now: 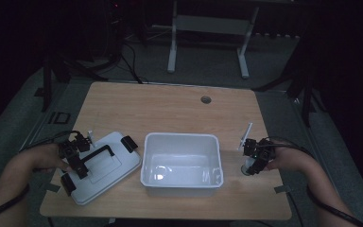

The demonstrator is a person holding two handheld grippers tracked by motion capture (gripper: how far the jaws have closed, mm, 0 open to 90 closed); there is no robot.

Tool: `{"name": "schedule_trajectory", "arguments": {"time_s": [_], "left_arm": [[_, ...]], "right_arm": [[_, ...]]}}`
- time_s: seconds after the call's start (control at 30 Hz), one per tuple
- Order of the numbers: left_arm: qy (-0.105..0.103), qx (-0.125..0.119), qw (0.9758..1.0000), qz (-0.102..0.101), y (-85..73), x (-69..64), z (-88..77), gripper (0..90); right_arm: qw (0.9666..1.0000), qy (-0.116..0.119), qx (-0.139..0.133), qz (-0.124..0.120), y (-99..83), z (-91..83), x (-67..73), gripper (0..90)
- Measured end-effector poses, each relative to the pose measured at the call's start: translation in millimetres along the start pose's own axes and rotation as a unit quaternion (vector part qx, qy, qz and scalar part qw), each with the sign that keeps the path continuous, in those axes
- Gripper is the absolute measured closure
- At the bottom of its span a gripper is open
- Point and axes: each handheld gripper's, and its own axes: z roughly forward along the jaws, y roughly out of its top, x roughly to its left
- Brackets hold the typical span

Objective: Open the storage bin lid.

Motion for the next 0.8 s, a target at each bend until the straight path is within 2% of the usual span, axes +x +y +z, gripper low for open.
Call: {"name": "schedule_trajectory", "arguments": {"time_s": [0.07,0.3,0.43,0.63,0.8], "left_arm": [[0.001,0.0,1.0,0.001,-0.2,0.1,0.1,38.6],[0.004,0.0,1.0,0.002,-1.6,-0.6,-2.0,38.6],[0.007,0.001,1.0,0.0,-2.6,-0.4,-3.5,38.6],[0.005,0.002,1.0,0.002,-2.2,-1.3,-2.9,38.6],[0.01,0.004,0.9999,0.004,-2.3,-2.3,-4.7,38.6]], "right_arm": [[0.9998,-0.001,-0.001,-0.018,0.9,-5.8,4.6,49.8],[0.9986,-0.013,0.016,-0.048,7.7,-27.2,19.4,49.9],[0.999,-0.011,0.015,-0.04,14.6,-38.9,24.9,49.9],[0.9981,-0.016,0.012,-0.058,26.6,-59.9,35.3,49.9],[0.9977,-0.025,0.01,-0.062,37.7,-81.5,43.3,49.9]]}}
